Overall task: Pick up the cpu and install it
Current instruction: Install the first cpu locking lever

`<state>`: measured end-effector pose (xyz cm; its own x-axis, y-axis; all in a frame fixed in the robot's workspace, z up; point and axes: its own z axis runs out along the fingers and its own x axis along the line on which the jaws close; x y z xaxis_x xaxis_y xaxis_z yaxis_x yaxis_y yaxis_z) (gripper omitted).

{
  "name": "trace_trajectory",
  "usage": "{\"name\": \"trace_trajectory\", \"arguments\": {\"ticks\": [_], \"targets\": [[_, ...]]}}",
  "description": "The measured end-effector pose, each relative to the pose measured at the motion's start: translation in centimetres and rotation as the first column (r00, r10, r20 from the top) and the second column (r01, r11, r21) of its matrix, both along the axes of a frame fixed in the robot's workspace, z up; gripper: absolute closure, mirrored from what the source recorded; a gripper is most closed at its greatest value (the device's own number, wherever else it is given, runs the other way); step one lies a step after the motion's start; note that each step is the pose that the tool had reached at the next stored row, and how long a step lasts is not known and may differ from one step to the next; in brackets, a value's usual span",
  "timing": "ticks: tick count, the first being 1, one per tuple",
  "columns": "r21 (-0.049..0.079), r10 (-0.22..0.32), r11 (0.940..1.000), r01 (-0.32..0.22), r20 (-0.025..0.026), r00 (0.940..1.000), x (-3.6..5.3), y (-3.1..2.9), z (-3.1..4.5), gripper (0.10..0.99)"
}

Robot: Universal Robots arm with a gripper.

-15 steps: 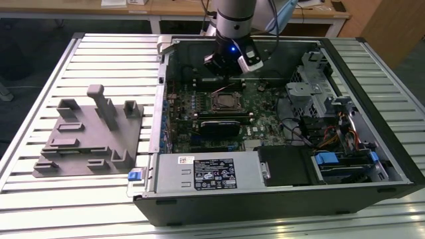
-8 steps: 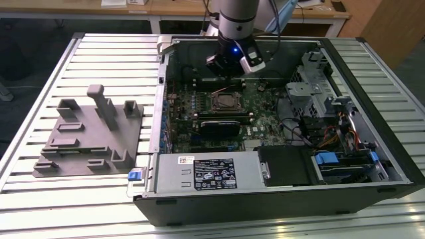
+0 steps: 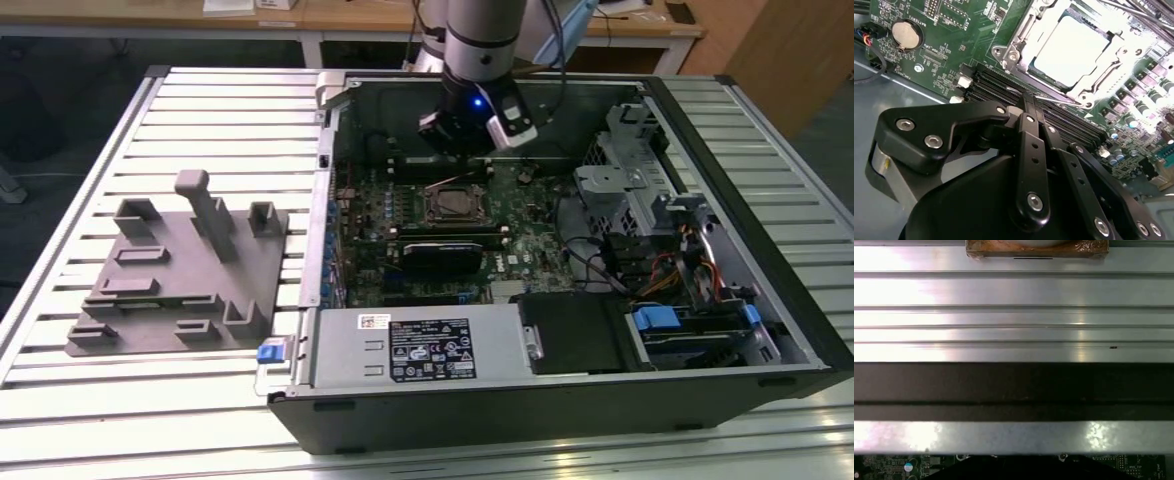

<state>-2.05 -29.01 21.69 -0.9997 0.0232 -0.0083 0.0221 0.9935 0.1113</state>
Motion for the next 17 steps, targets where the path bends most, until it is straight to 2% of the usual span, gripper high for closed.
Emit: {"name": "trace_trajectory", "arguments": {"ticks": [17], "targets": [[0.000,-0.002,1.0000,0.002,-0.0006,1.0000,0.43,0.00,-1.08,0.980]]}}
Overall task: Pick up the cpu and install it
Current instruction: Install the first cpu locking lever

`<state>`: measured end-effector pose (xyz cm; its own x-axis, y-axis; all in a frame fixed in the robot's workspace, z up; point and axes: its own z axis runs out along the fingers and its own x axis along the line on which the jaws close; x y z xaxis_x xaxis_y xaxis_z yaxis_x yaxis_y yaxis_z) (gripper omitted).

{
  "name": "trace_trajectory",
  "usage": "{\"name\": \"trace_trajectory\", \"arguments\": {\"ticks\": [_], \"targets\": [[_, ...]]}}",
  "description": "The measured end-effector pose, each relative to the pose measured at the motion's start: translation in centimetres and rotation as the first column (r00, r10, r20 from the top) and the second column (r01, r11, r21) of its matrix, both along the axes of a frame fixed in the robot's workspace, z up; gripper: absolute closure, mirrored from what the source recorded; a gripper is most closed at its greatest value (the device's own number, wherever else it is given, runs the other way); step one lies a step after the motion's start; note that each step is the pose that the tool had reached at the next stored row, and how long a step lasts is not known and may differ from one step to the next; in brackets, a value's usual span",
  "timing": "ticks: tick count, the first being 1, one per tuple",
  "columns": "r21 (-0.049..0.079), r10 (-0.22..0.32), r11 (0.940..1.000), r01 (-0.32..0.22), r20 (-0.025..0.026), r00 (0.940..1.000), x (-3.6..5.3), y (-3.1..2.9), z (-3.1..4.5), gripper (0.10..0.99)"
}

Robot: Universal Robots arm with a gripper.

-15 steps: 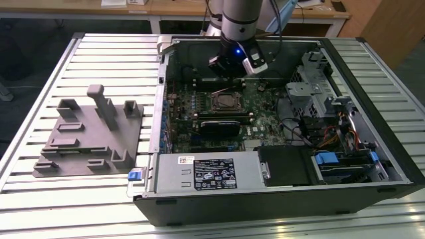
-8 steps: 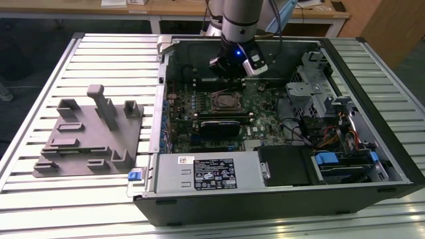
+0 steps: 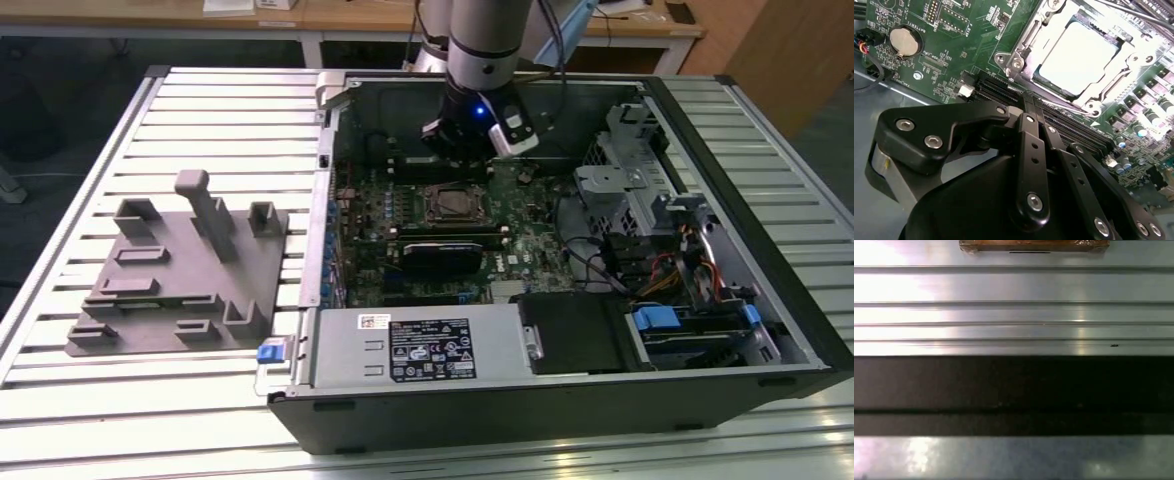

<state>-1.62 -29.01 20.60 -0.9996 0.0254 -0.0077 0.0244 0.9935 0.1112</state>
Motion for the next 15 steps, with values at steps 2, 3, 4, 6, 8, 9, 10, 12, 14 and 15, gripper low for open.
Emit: {"name": "trace_trajectory", "arguments": {"ticks": [2,3,4,6,8,9,10,12,14,15], "targets": [[0.000,0.000,1.0000,0.000,-0.0001,1.0000,0.13,0.00,-0.10,0.980],[0.000,0.000,1.0000,0.000,0.0000,1.0000,0.18,0.00,-0.15,0.980],[0.000,0.000,1.0000,0.000,0.0000,1.0000,0.21,0.00,-0.23,0.980],[0.000,0.000,1.0000,0.000,-0.0001,1.0000,0.22,0.00,-0.41,0.980],[0.000,0.000,1.0000,0.000,0.0000,1.0000,0.23,0.00,-0.55,0.980],[-0.001,0.000,1.0000,0.000,-0.0001,1.0000,0.23,0.00,-0.57,0.980],[-0.001,0.000,1.0000,0.000,-0.0001,1.0000,0.23,0.00,-0.57,0.980],[-0.001,0.000,1.0000,0.000,-0.0001,1.0000,0.23,0.00,-0.56,0.980],[-0.001,0.000,1.0000,0.000,0.0000,1.0000,0.24,0.00,-0.48,0.980],[-0.001,0.000,1.0000,0.000,0.0001,1.0000,0.24,0.00,-0.44,0.980]]}}
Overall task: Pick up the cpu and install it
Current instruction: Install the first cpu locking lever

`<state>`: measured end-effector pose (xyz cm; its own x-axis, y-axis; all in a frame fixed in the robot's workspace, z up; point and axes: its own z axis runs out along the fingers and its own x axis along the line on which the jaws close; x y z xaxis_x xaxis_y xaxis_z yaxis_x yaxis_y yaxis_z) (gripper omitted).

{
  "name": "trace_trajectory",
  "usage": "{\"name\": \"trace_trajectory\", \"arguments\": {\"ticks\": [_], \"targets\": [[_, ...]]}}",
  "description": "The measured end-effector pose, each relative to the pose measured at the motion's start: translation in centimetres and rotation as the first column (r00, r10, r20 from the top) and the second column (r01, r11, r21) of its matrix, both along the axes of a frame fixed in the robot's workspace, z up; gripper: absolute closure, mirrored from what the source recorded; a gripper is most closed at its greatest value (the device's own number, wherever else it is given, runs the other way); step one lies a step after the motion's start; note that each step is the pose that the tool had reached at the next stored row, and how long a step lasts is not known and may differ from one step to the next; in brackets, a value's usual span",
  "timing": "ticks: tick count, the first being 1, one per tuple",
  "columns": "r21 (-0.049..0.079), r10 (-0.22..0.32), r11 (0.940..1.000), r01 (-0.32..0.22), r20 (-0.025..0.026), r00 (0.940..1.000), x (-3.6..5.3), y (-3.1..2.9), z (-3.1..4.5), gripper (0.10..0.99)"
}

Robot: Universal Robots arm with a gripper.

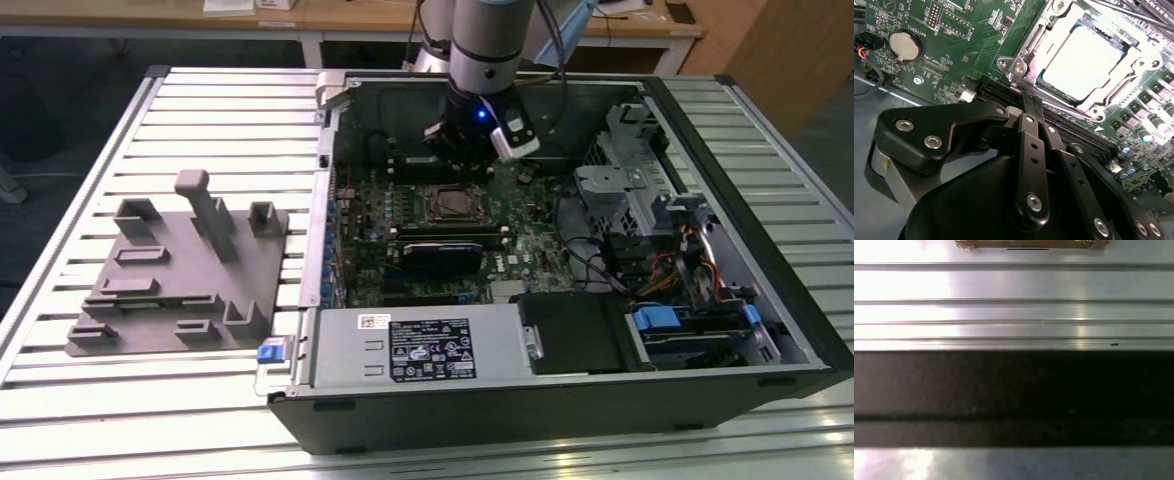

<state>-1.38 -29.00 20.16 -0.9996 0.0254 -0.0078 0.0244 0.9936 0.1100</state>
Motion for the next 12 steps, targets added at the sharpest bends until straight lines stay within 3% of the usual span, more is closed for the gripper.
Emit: {"name": "trace_trajectory", "arguments": {"ticks": [12], "targets": [[-0.026,0.000,0.9997,0.000,-0.0003,1.0000,-0.01,-0.01,-0.20,0.980]]}}
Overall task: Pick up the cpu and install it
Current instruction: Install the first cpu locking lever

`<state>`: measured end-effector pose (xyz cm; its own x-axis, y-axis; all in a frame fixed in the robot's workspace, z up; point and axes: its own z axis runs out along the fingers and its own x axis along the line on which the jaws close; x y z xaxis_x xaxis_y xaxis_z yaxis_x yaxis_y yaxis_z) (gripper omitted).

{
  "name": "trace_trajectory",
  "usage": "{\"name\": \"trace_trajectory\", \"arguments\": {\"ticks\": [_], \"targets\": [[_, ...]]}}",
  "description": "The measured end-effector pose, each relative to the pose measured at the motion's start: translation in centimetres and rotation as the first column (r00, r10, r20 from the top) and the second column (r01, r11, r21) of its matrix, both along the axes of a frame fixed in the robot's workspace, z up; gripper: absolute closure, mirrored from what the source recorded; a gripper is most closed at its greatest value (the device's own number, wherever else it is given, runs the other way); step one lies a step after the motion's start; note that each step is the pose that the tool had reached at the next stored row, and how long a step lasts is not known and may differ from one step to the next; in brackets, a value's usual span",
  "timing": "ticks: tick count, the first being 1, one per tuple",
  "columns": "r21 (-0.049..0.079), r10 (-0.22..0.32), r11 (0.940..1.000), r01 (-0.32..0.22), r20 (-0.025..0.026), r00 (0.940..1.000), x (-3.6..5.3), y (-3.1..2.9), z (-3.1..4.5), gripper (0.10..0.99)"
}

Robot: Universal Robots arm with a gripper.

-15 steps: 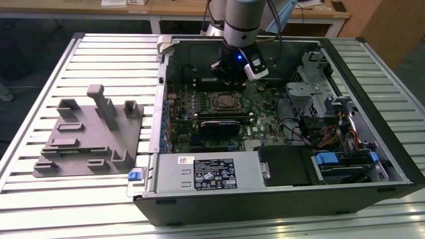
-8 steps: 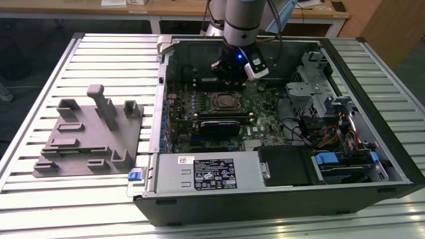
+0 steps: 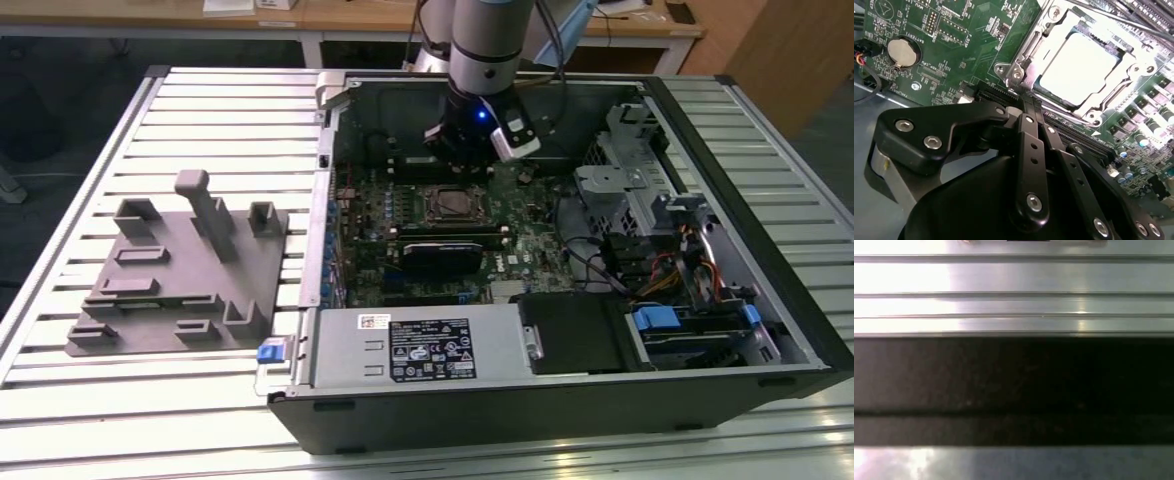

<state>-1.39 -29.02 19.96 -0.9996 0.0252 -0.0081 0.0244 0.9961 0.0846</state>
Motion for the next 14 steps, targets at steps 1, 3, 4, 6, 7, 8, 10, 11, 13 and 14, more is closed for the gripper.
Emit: {"name": "trace_trajectory", "arguments": {"ticks": [1,3,4,6,7,8,10,11,13,14], "targets": [[-0.002,0.000,1.0000,0.000,0.0001,1.0000,0.00,0.00,-0.04,0.980],[-0.003,0.000,1.0000,0.000,0.0006,1.0000,0.01,0.03,-0.17,0.980],[-0.005,0.000,1.0000,0.000,0.0004,1.0000,0.01,0.02,-0.20,0.980],[-0.006,0.000,1.0000,0.000,0.0001,1.0000,0.00,0.01,-0.26,0.980],[-0.006,0.000,1.0000,0.000,0.0001,1.0000,0.00,0.00,-0.27,0.980],[-0.006,0.000,1.0000,0.000,0.0001,1.0000,0.00,0.01,-0.29,0.980],[-0.006,0.000,1.0000,0.000,0.0001,1.0000,0.00,0.01,-0.30,0.980],[-0.005,0.000,1.0000,0.000,0.0004,1.0000,0.00,0.02,-0.23,0.980],[-0.005,0.000,1.0000,0.000,0.0005,1.0000,0.01,0.02,0.21,0.980],[-0.006,0.000,1.0000,0.000,0.0002,1.0000,0.00,0.01,0.45,0.980]]}}
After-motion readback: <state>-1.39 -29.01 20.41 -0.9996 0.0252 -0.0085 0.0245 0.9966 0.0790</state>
